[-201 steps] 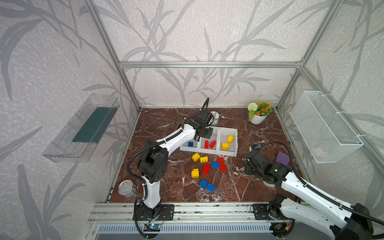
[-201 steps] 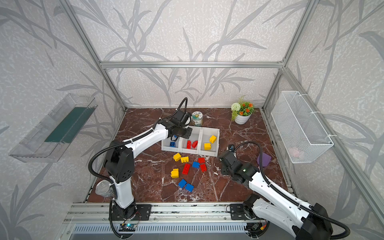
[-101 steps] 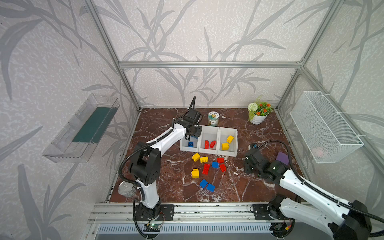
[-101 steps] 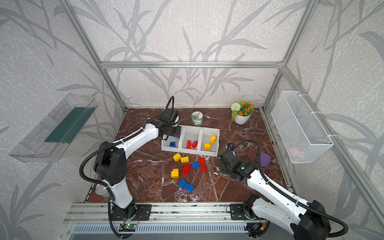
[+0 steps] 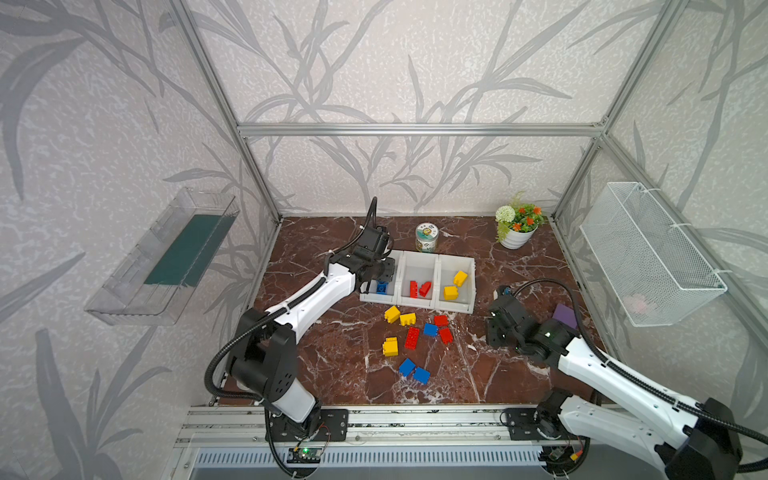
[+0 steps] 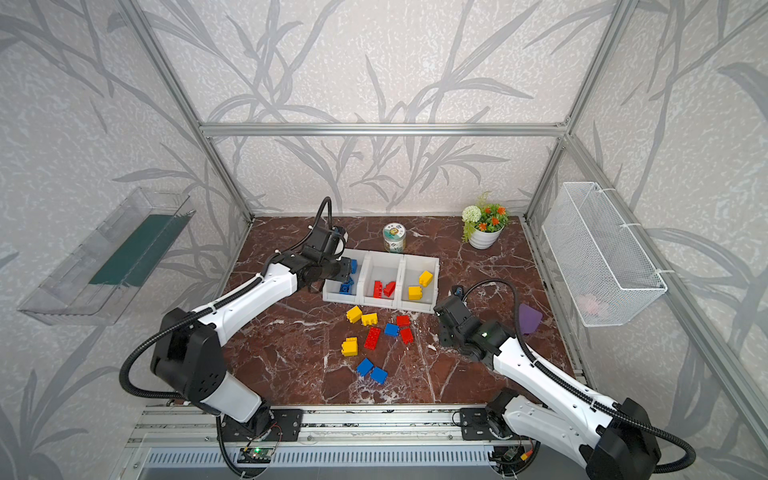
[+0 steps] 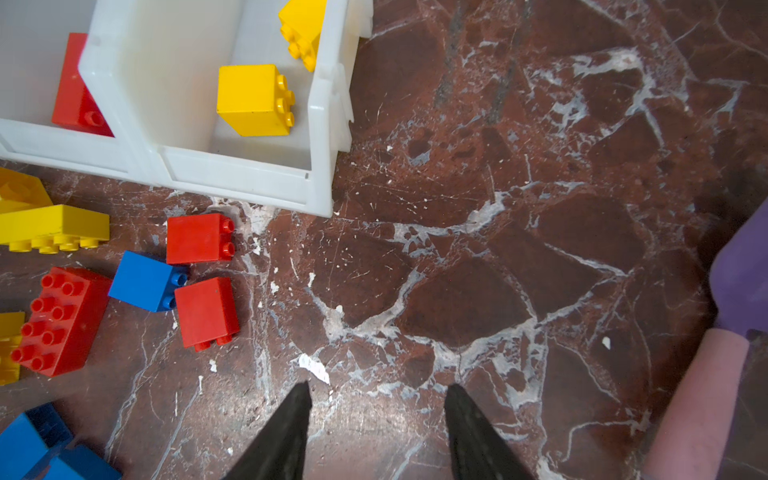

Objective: Sort the legos into containers by color
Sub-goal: 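Draw the left gripper back while the right gripper moves over the pile, then lower the right gripper and grasp a red brick from the pile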

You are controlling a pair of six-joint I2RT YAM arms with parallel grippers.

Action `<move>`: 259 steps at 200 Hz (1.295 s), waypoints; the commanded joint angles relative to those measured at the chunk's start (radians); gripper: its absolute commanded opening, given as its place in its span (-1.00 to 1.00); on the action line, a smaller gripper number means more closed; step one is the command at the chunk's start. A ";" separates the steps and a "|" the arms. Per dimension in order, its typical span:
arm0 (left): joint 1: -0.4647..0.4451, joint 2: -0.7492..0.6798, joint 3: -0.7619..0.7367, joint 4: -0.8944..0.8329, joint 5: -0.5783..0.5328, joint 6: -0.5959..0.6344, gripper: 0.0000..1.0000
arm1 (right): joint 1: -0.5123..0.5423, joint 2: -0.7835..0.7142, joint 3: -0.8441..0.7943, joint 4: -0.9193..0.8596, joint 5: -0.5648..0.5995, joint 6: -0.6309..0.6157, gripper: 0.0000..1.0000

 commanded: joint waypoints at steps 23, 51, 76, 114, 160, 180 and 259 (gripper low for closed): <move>0.012 -0.134 -0.087 -0.022 0.009 -0.049 -0.12 | 0.006 0.083 0.069 -0.024 -0.103 -0.009 0.07; 0.011 -0.220 -0.184 -0.033 0.010 -0.092 -0.11 | 0.041 0.169 0.094 0.011 -0.145 -0.040 0.08; 0.011 -0.300 -0.289 0.014 0.010 -0.150 -0.09 | 0.063 0.257 0.104 0.065 -0.175 -0.054 0.12; 0.011 -0.393 -0.401 0.052 0.023 -0.208 -0.09 | 0.087 0.411 0.176 0.118 -0.228 -0.107 0.21; 0.011 -0.484 -0.479 0.059 0.025 -0.234 -0.07 | 0.138 0.574 0.248 0.174 -0.235 -0.109 0.24; 0.011 -0.506 -0.496 0.068 0.036 -0.240 -0.07 | 0.146 0.636 0.273 0.177 -0.232 -0.104 0.24; 0.012 -0.545 -0.537 0.077 0.057 -0.263 -0.06 | 0.155 0.711 0.290 0.155 -0.181 -0.088 -0.23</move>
